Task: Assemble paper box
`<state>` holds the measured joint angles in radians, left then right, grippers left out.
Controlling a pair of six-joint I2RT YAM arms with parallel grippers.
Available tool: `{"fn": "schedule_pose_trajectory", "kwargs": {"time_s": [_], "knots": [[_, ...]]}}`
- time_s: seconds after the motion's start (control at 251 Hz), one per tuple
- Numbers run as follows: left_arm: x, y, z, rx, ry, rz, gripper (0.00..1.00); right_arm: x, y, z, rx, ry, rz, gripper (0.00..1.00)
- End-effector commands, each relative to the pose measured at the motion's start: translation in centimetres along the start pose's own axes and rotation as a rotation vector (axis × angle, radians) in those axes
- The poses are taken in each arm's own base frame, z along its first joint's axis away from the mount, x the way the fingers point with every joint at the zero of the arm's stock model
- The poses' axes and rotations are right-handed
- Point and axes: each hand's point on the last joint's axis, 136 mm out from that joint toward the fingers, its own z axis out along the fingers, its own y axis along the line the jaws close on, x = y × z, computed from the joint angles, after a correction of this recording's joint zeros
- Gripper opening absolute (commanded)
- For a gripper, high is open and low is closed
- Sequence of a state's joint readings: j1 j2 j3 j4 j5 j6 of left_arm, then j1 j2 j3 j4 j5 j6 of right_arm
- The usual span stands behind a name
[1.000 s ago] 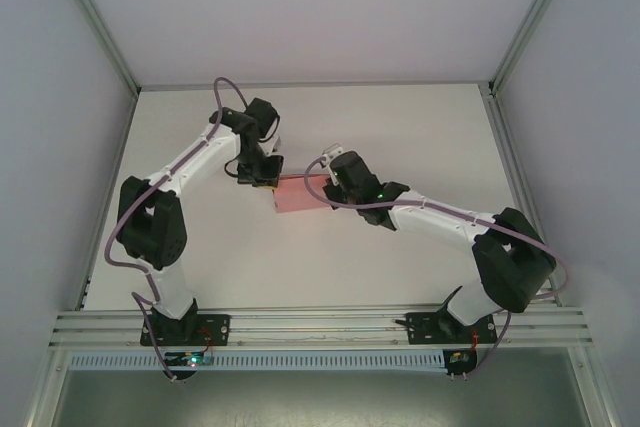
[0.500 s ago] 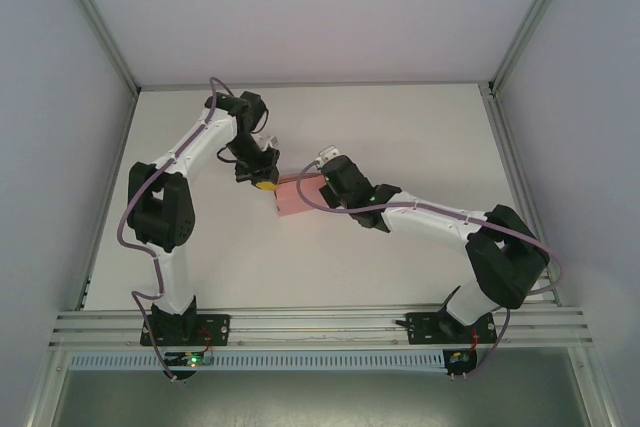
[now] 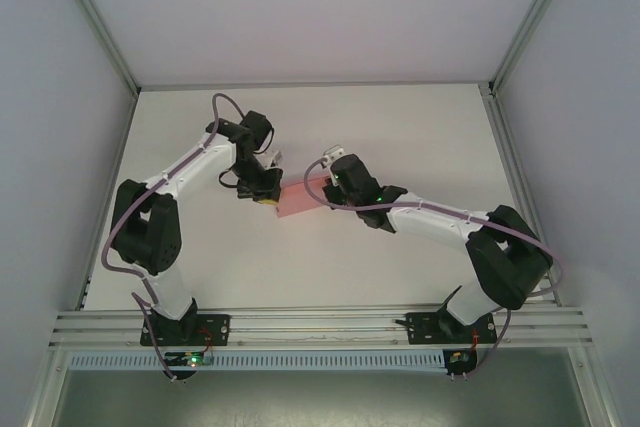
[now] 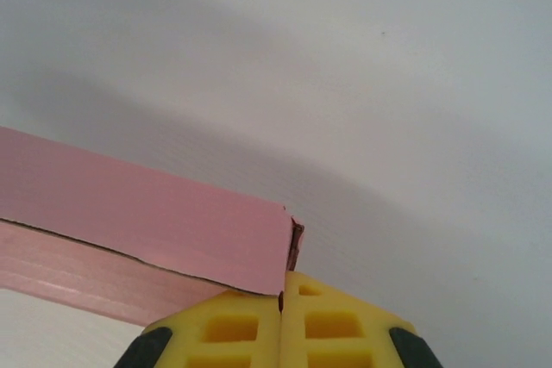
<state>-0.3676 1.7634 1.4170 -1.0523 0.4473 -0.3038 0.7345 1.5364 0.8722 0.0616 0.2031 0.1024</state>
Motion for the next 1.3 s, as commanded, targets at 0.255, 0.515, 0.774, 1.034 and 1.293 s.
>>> {"fn": "schedule_pose_trajectory", "kwargs": {"time_s": [0.255, 0.515, 0.774, 1.034, 1.293], "knots": [[-1.0, 4.3, 3.1, -0.21, 0.056, -0.001, 0.0, -4.0, -0.5, -2.9, -0.443, -0.018, 0.372, 0.67], [-1.3, 3.6, 3.2, -0.179, 0.079, 0.034, 0.0, -8.8, -2.5, -2.4, -0.509, -0.103, 0.489, 0.86], [-1.9, 3.3, 3.5, -0.159, 0.072, 0.049, 0.0, -4.4, -3.1, 3.4, -0.435, 0.054, 0.575, 0.77], [-3.3, 2.3, 3.6, -0.119, 0.043, 0.093, 0.0, 3.7, -2.7, 5.9, -0.409, 0.175, 0.625, 0.52], [-3.5, -0.5, 0.6, -0.03, -0.02, 0.152, 0.27, 7.2, -3.9, 6.8, -0.346, 0.212, 0.677, 0.27]]}}
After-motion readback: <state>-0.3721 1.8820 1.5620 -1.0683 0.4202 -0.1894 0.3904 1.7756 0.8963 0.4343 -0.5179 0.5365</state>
